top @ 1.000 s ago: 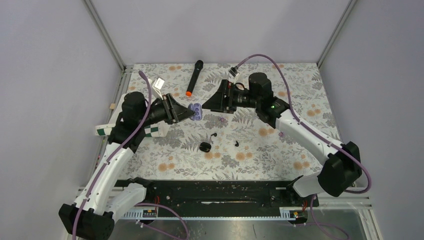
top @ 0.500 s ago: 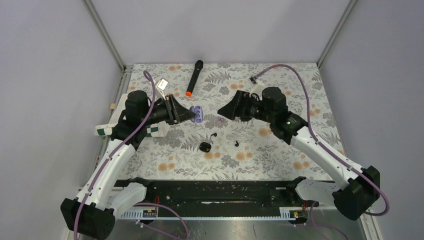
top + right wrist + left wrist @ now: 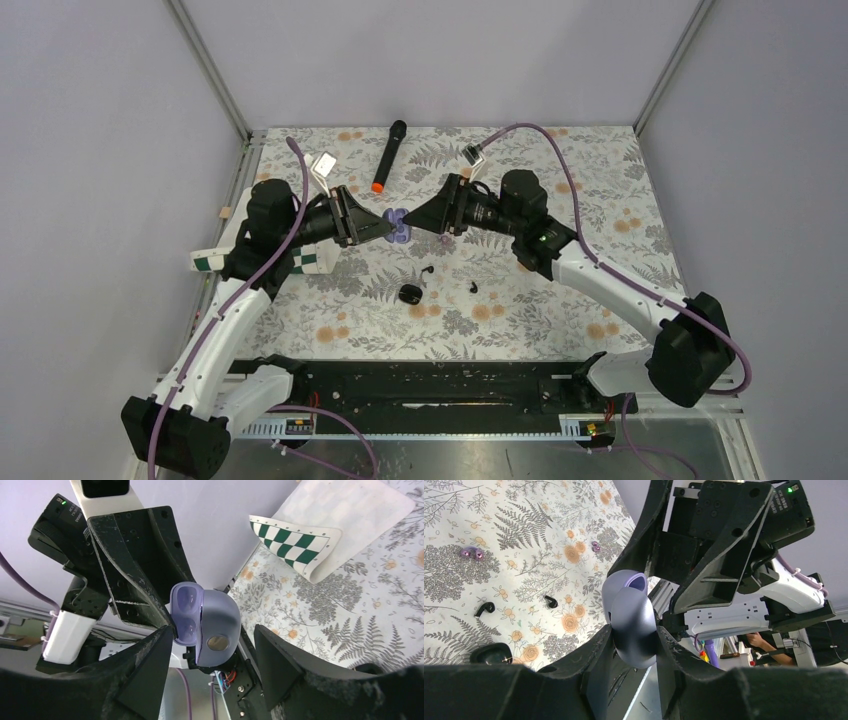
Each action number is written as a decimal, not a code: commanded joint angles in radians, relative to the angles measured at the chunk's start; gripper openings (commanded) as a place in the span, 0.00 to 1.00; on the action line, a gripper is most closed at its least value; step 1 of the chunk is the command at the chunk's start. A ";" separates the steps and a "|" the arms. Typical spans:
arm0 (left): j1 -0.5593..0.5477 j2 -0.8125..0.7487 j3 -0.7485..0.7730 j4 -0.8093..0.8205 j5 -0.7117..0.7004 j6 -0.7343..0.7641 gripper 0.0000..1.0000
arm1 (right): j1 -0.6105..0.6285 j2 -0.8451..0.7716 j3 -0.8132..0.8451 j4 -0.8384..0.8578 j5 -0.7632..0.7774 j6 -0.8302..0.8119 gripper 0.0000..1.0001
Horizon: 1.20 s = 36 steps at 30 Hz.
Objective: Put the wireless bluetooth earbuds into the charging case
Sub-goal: Pass from the left arm to the right
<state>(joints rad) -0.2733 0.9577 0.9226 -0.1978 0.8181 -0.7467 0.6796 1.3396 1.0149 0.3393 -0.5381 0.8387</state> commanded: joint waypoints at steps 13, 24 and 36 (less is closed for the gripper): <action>0.007 -0.023 -0.004 0.086 0.024 -0.029 0.03 | 0.012 0.044 0.019 0.142 -0.102 0.090 0.53; 0.006 -0.019 -0.001 0.092 0.026 -0.032 0.05 | 0.018 0.056 0.032 0.132 -0.128 0.087 0.36; 0.026 -0.029 0.016 0.002 0.011 0.021 0.67 | 0.018 0.051 0.024 0.162 -0.110 0.123 0.10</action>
<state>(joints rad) -0.2665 0.9497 0.9222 -0.1852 0.8341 -0.7605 0.6891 1.3941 1.0149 0.4328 -0.6231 0.9447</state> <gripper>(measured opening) 0.661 0.417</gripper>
